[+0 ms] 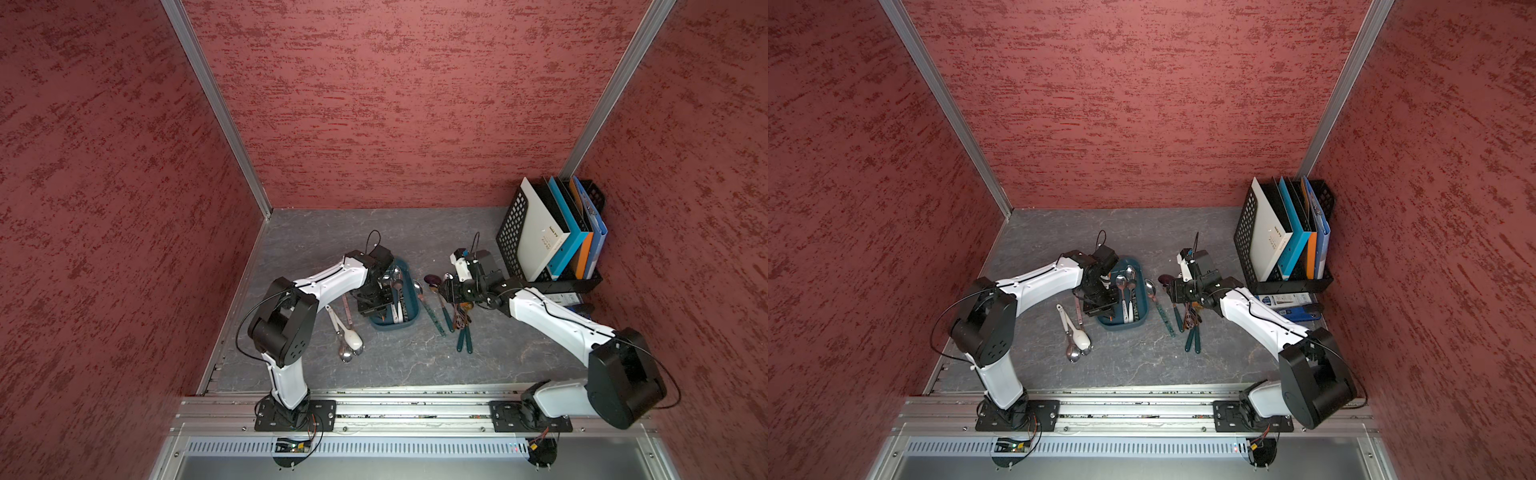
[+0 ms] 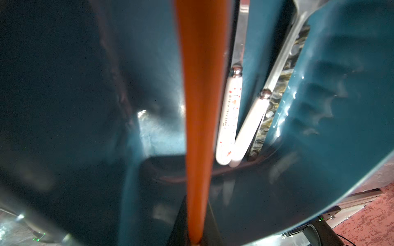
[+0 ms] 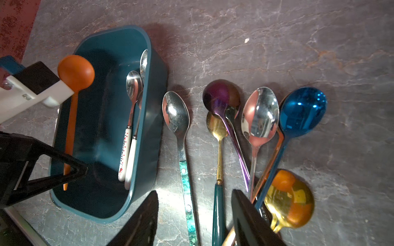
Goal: Put the spoon into the storage box
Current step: Place the spoon in the storage box.
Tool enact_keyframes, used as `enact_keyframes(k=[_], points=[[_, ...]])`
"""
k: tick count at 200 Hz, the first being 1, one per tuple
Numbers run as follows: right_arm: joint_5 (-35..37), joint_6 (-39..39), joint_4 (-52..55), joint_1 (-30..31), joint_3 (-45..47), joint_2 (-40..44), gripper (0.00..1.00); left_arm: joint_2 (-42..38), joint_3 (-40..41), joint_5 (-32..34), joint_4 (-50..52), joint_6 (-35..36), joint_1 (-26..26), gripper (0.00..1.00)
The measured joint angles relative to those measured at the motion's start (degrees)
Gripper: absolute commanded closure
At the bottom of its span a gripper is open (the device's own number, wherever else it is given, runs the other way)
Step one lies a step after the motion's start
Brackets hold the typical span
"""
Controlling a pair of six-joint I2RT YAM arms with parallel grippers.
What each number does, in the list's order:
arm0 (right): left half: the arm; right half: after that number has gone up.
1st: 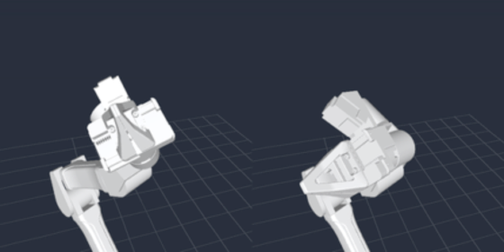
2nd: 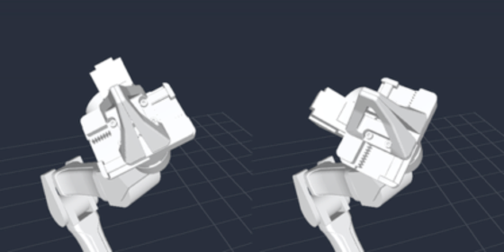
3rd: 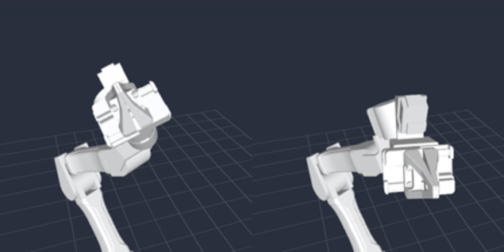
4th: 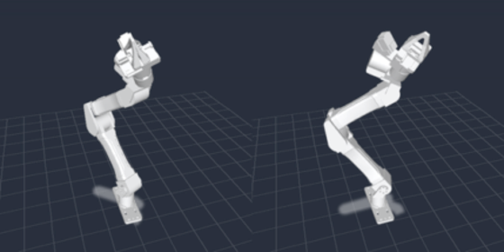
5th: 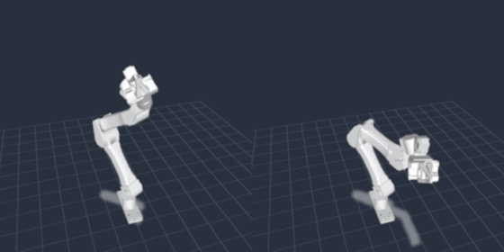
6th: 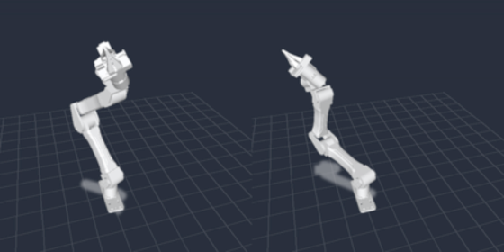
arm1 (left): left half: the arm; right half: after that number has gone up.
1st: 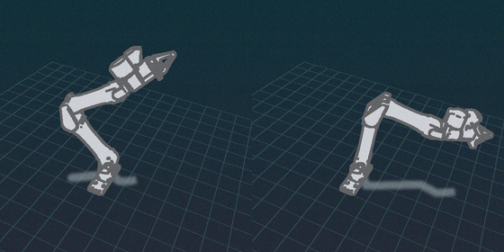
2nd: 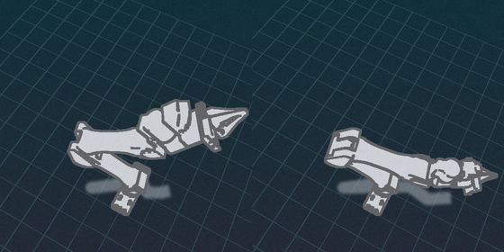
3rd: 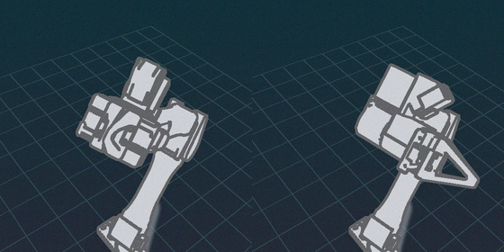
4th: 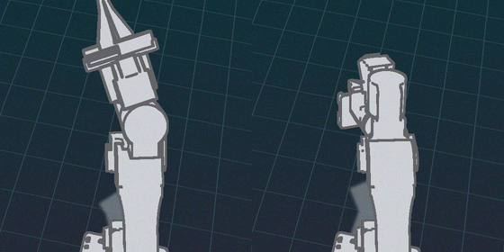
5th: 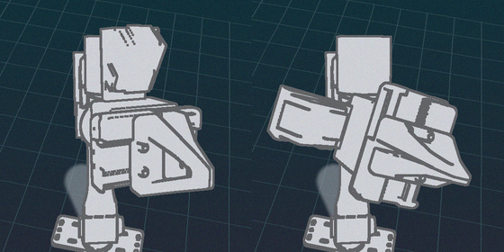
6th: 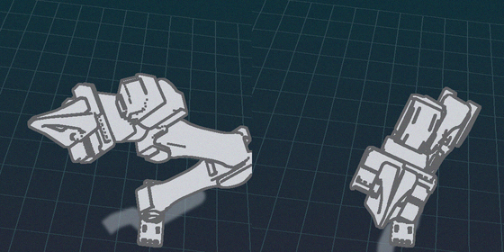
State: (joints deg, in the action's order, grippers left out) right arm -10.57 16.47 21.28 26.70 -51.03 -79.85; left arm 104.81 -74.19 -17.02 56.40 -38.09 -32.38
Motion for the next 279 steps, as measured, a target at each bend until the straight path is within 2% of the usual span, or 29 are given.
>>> enact_keyframes(k=[43, 84, 106, 183, 198, 244, 279], points=[[0.57, -0.92, 0.02, 0.00, 0.09, 0.00, 0.43, 5.31, -1.51, -2.32, 0.83, 0.63, 0.07, 1.00], [0.66, -1.18, 0.04, 0.00, 0.09, 0.00, 0.43, 6.45, -2.19, -4.13, 1.81, 1.07, 1.31, 1.00], [1.01, -1.53, 0.17, 0.00, 0.09, -0.07, 0.43, 7.87, -2.93, -5.31, 1.86, 1.55, 1.81, 0.94], [2.99, -2.95, 3.74, 0.00, -0.20, -1.03, 0.42, 9.16, -3.10, -6.60, 2.82, 4.24, 1.79, 0.61], [3.02, -3.30, 5.01, 0.00, -1.01, -1.57, 0.42, 8.61, -3.10, -6.29, 2.80, 4.74, 1.57, 0.56], [3.32, -4.55, 8.66, 0.72, -3.74, -2.73, 0.45, 1.81, -3.10, -3.43, 2.10, 8.28, -0.09, 0.54], [3.37, -5.35, 11.23, 3.26, -5.53, -4.85, 0.55, -6.71, -3.10, 0.48, 1.20, 12.00, -0.39, 0.53]])
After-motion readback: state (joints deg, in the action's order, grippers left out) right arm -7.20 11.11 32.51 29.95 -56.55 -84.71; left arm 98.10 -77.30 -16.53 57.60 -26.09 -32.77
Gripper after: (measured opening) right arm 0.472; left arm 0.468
